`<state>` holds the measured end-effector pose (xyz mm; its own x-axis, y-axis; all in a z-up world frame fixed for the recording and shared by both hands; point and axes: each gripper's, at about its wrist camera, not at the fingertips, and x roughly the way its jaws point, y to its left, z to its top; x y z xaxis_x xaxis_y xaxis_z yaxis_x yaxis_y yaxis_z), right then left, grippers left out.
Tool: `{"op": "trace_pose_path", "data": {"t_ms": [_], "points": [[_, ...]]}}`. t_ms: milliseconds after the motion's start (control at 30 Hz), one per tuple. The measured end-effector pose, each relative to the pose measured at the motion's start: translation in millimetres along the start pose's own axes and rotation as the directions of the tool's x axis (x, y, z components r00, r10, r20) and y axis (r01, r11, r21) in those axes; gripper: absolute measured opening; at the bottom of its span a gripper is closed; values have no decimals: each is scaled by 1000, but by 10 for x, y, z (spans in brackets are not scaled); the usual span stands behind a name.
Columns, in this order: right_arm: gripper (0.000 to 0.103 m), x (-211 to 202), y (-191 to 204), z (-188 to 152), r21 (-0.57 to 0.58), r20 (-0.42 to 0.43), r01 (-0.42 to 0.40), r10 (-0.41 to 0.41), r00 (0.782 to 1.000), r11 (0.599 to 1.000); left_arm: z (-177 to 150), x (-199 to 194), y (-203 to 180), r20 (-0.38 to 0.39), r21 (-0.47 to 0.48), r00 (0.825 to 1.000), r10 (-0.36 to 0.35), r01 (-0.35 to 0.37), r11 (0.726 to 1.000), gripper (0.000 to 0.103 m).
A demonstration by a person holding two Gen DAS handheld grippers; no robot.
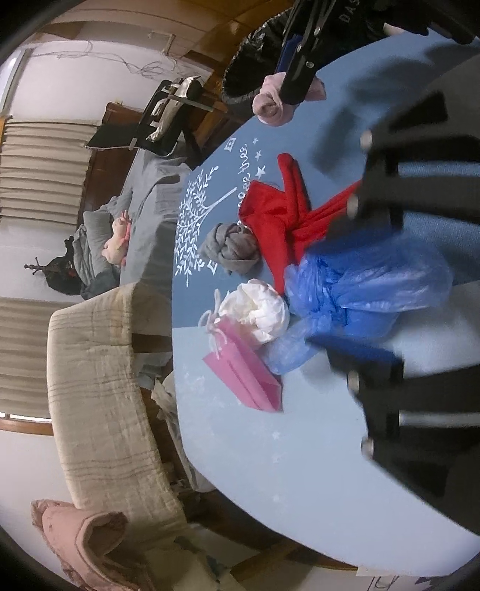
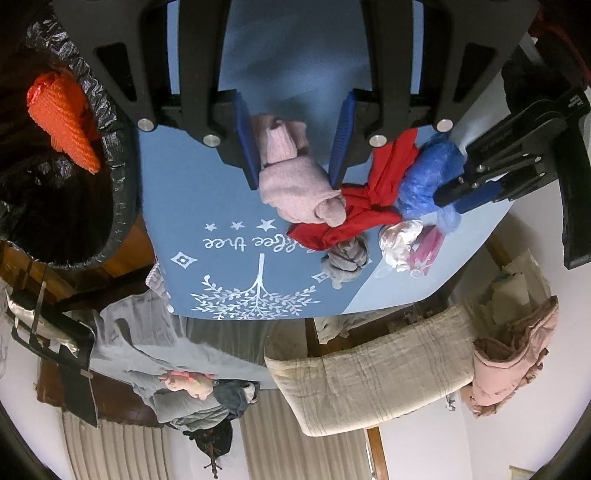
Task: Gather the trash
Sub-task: 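Grasp the pink sock with the right tool while the left tool grasps the blue plastic bag, then carry the pink sock and blue bag over the bin and release both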
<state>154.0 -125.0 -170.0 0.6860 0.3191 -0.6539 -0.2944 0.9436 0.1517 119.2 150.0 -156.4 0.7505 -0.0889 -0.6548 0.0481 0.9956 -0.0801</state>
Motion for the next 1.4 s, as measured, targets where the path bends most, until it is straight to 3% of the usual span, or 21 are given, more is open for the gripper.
{"op": "trace_pose_path", "data": {"t_ms": [67,267,400,567,1067,1400], "points": [[37,14,-4,-9,1,-3,2,-2,1000,1000,-18,36,-14,-17,3,1000,0,1,1000,59],[37,67,-24,-33,5,-16,-1,2,1000,1000,-65,176,-37,-83,11,996,7,-6,1000,65],[37,88,-30,-46,7,-21,-5,5,1000,1000,-72,189,-21,-96,3,995,-38,38,999,40],[37,85,-24,-43,6,-18,-5,5,1000,1000,-59,98,10,-53,-15,997,-56,56,998,27],[37,-268,28,173,8,70,-17,17,997,1000,275,-385,-55,103,-2,995,8,-8,1000,26],[37,-591,-9,294,18,126,-25,23,992,1000,416,-621,-254,152,20,988,-7,4,1000,26]]}}
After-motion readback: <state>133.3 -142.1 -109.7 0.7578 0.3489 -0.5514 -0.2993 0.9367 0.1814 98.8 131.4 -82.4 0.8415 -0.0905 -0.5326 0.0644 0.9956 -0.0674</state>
